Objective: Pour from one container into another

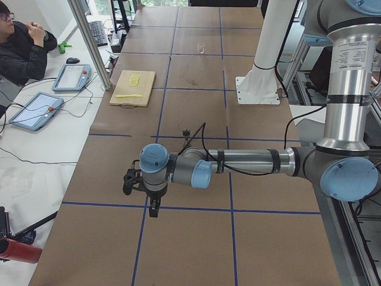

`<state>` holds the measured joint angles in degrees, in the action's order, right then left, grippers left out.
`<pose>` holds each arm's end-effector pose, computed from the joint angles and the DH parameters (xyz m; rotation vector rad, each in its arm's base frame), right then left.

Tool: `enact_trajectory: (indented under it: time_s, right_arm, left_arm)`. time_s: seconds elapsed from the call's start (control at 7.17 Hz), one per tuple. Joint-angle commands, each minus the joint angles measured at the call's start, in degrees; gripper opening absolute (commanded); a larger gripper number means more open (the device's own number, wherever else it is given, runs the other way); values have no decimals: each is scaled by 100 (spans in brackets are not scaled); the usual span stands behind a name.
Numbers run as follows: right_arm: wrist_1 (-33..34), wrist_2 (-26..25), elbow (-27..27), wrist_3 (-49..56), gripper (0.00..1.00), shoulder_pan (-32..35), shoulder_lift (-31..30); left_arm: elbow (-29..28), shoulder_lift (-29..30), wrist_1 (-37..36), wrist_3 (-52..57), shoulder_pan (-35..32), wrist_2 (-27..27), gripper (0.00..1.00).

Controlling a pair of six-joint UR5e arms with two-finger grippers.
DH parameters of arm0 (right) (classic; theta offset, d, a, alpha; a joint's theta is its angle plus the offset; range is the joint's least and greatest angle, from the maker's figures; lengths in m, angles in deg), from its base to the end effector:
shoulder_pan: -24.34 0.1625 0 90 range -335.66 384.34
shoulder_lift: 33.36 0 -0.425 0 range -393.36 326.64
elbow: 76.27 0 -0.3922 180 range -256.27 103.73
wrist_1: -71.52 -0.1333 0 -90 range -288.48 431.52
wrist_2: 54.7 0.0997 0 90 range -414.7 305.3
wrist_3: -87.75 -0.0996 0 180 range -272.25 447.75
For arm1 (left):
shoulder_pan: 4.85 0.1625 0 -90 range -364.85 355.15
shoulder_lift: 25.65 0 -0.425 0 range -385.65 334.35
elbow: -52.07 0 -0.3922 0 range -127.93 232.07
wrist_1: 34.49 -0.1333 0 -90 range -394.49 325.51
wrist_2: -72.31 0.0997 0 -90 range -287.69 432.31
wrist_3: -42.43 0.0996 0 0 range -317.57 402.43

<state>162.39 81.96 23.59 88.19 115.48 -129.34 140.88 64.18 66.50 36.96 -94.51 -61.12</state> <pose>0.0698 -0.4489 0.6217 0.0608 -0.8134 -0.0099 -0.0619 -0.5016 0.6514 0.1214 0.7632 -0.0213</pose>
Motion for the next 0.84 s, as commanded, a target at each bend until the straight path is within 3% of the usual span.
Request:
enact_trajectory:
  time_s: [0.0,0.28,0.7]
  right_arm:
    - [0,1,-2,0,100,0,0]
    - [0,1,7,-9,100,0,0]
    - [0,1,-2,-9,100,0,0]
  left_arm:
    - [31,17,0,-16,1,-24,100]
    - [93,44,9,-25,27,-356,100]
    - [269,61,44,-16,220,-385,100]
